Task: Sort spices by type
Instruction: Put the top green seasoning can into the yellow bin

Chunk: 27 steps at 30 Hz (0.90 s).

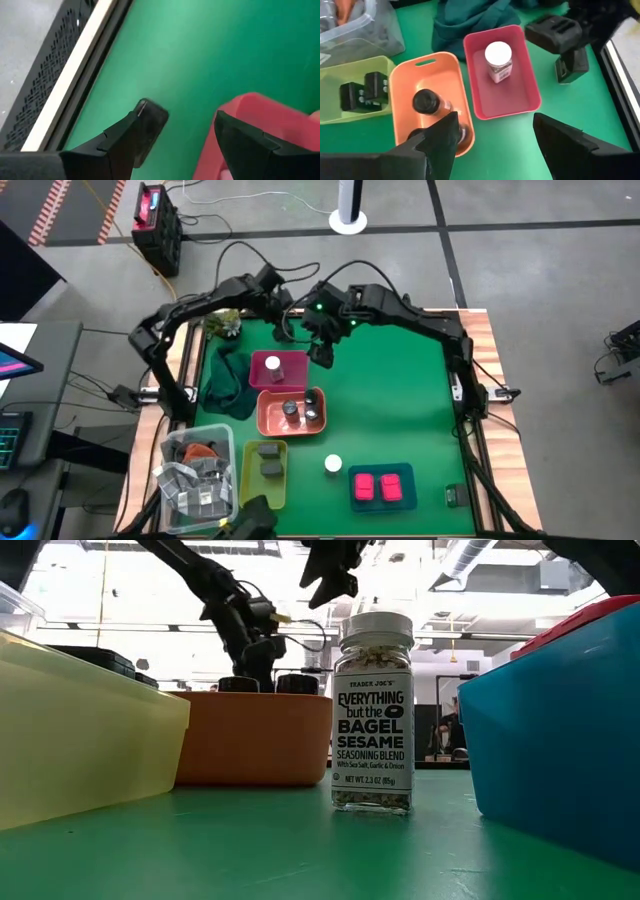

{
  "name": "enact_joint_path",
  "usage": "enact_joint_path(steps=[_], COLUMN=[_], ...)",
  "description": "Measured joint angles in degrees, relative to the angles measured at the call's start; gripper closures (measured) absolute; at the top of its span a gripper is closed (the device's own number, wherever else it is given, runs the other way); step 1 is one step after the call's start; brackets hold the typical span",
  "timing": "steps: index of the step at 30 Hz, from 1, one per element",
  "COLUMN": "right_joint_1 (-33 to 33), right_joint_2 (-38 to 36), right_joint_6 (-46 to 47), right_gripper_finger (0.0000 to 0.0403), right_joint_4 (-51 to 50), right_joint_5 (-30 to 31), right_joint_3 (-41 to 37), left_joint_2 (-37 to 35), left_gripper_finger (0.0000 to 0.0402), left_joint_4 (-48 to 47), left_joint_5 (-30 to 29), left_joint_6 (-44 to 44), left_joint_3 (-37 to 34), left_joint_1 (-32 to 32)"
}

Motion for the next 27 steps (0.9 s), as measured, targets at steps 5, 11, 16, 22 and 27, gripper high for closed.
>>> enact_joint_path(steps=[5, 11, 16, 22, 27], right_joint_1=[2.21, 4.4, 4.57, 4.57, 4.66], right_joint_2=[0.1, 0.12, 0.12, 0.12, 0.14], right_joint_6=[0.12, 0.16, 1.49, 1.83, 1.97], right_gripper_finger=[0.012, 0.012, 0.012, 0.012, 0.012], right_joint_4=[-0.16, -0.1, -0.11, -0.08, 0.01], right_joint_5=[0.0, 0.02, 0.04, 0.19, 0.2], right_joint_3=[0.0, 0.0, 0.0, 0.0, 0.0], left_joint_2=[4.56, 5.39, 5.47, 5.47, 5.47], left_gripper_finger=[0.0158, 0.0158, 0.0158, 0.0158, 0.0158], left_joint_4=[-4.97, -4.14, -2.76, -1.89, 0.2], left_joint_5=[-9.03, -17.62, -17.74, -16.66, -15.72], left_joint_6=[6.24, 16.93, 18.62, 19.87, 19.89], left_joint_3=[3.07, 3.73, 3.71, 2.63, 0.9], left_joint_1=[-1.27, -4.18, -4.46, -4.03, -3.56])
